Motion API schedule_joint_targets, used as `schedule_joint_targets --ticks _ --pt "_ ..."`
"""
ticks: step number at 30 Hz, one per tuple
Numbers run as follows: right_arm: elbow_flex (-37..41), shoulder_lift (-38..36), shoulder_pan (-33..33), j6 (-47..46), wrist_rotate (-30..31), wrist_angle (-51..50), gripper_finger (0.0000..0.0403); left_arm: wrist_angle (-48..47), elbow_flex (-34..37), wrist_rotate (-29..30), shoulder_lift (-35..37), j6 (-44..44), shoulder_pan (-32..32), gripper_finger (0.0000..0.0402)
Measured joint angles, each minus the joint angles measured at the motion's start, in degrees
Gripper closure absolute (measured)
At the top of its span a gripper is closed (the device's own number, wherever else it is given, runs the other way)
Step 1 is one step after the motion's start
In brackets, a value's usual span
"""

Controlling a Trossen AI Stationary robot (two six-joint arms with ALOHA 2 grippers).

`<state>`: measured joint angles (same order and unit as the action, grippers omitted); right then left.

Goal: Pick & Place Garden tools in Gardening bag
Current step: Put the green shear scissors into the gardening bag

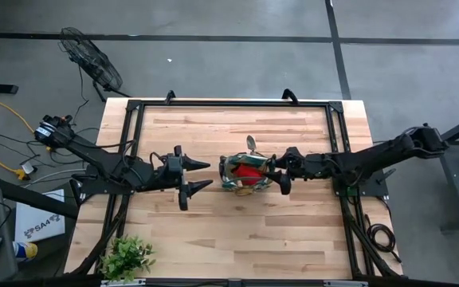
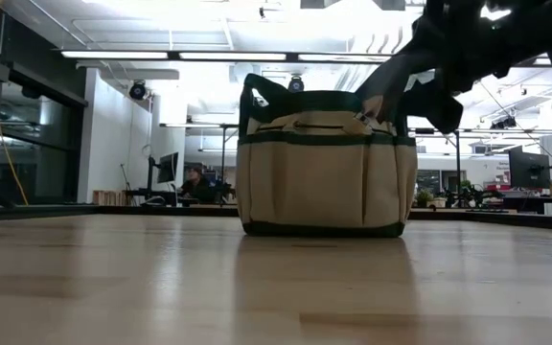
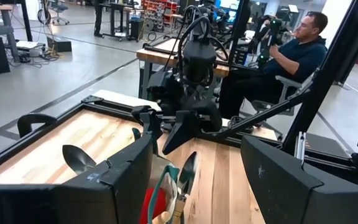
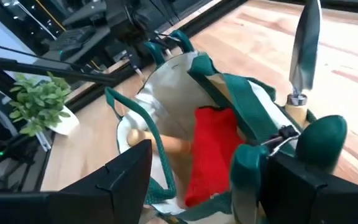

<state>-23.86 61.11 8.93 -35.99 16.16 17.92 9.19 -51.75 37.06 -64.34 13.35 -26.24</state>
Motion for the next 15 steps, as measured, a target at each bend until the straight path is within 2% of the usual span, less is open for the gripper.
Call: schedule_joint_targets --ticks 15 --pt "0.00 -1.26 0.06 4.13 -1.53 -0.97 0.0155 0.05 0.00 0.00 0.00 0.43 0.00 0.0160"
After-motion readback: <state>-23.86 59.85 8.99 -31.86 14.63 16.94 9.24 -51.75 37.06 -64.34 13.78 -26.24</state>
